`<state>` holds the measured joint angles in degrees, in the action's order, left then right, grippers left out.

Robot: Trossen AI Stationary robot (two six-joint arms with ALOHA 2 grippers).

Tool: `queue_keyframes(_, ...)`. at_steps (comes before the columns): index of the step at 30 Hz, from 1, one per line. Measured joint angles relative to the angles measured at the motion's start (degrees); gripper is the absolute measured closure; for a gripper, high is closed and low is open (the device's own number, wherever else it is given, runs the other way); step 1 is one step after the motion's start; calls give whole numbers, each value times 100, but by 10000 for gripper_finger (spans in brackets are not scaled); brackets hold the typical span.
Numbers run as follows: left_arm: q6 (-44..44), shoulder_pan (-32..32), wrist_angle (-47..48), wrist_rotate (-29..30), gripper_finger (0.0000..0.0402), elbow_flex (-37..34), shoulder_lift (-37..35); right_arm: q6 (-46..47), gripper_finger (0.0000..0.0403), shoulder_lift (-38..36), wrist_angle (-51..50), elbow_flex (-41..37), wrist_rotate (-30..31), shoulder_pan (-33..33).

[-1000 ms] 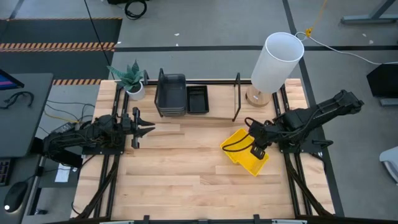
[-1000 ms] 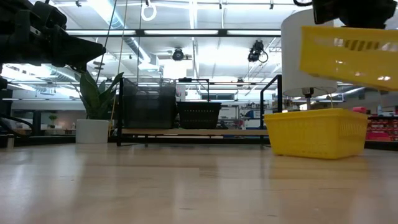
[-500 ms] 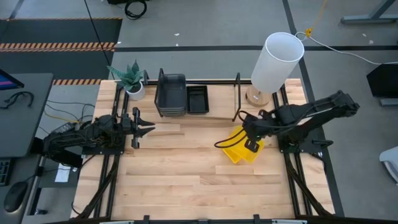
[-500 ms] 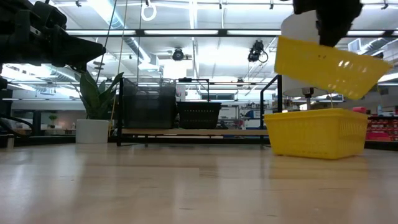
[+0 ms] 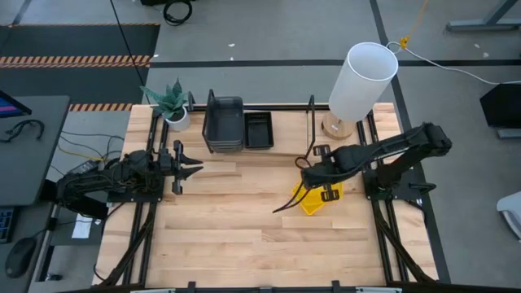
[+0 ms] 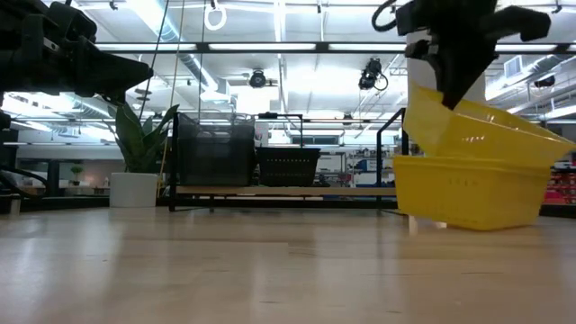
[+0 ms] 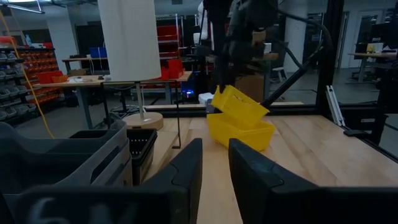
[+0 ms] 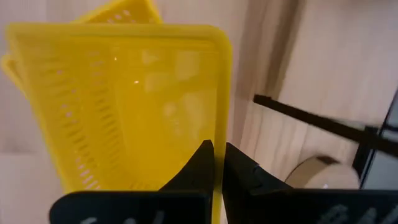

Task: Stack baskets on shelf by color
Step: Stack the right yellow basket on the left yellow baskets

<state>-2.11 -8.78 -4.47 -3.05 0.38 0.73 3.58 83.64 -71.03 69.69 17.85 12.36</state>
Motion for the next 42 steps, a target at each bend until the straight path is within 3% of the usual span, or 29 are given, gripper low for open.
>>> queue_keyframes(5,-1,0,0,-1,313,0,-1,-443,387,280,-4,2,-133,27)
queue_keyframes(15,0,0,-2,0,319,0,-2,-484,387,518,73,7,-723,116)
queue_keyframes(28,0,0,-31,-2,320,0,0,542,344,540,173,4,-761,138)
queue_keyframes(42,-1,0,-35,-1,316,0,0,572,321,540,178,0,-699,134)
